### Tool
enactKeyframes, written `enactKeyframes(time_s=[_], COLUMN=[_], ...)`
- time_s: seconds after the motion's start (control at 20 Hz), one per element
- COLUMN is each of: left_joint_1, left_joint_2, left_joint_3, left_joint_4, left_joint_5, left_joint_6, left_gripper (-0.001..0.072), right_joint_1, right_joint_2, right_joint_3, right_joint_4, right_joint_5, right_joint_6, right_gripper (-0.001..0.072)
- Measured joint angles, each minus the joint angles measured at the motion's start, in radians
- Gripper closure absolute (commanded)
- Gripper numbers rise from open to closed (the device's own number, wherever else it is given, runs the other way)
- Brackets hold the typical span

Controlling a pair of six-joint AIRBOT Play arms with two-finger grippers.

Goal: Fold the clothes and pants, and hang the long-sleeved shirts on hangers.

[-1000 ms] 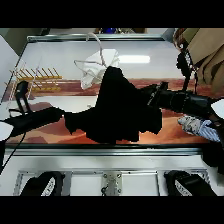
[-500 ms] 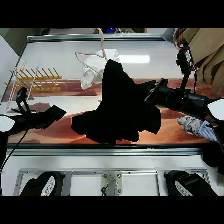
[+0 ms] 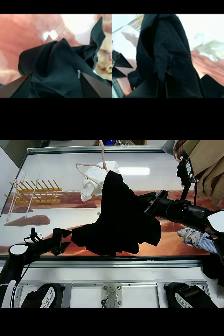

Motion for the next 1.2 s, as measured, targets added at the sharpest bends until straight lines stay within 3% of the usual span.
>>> enactKeyframes(time_s=[0.55, 0.6, 0.65, 0.8, 1.05, 1.2], left_joint_1=[-0.193, -0.212, -0.227, -0.254, -0.234, -0.143], left_joint_2=[-0.002, -0.002, -0.002, -0.002, -0.002, -0.016], left_joint_3=[-0.066, -0.066, -0.066, -0.066, -0.025, 0.097], left_joint_4=[-0.087, -0.087, -0.088, -0.09, -0.066, 0.034], left_joint_5=[0.225, 0.253, 0.278, 0.34, 0.376, 0.292], left_joint_6=[-0.025, -0.031, -0.038, -0.052, -0.035, -0.002], left_gripper=[0.0095, 0.0176, 0.0362, 0.0692, 0.0692, 0.0692], right_joint_1=[0.0, 0.0, 0.0, 0.0, 0.0, -0.001], right_joint_2=[0.0, 0.0, 0.0, 0.0, 0.01, 0.031], right_joint_3=[0.0, 0.0, 0.0, 0.0, 0.0, 0.0], right_joint_4=[0.0, 0.0, 0.0, 0.0, -0.001, -0.027], right_joint_5=[0.006, 0.014, 0.024, 0.053, 0.105, 0.188], right_joint_6=[0.0, 0.0, 0.0, 0.0, 0.004, 0.056], right_gripper=[0.0688, 0.0689, 0.0689, 0.0689, 0.069, 0.069])
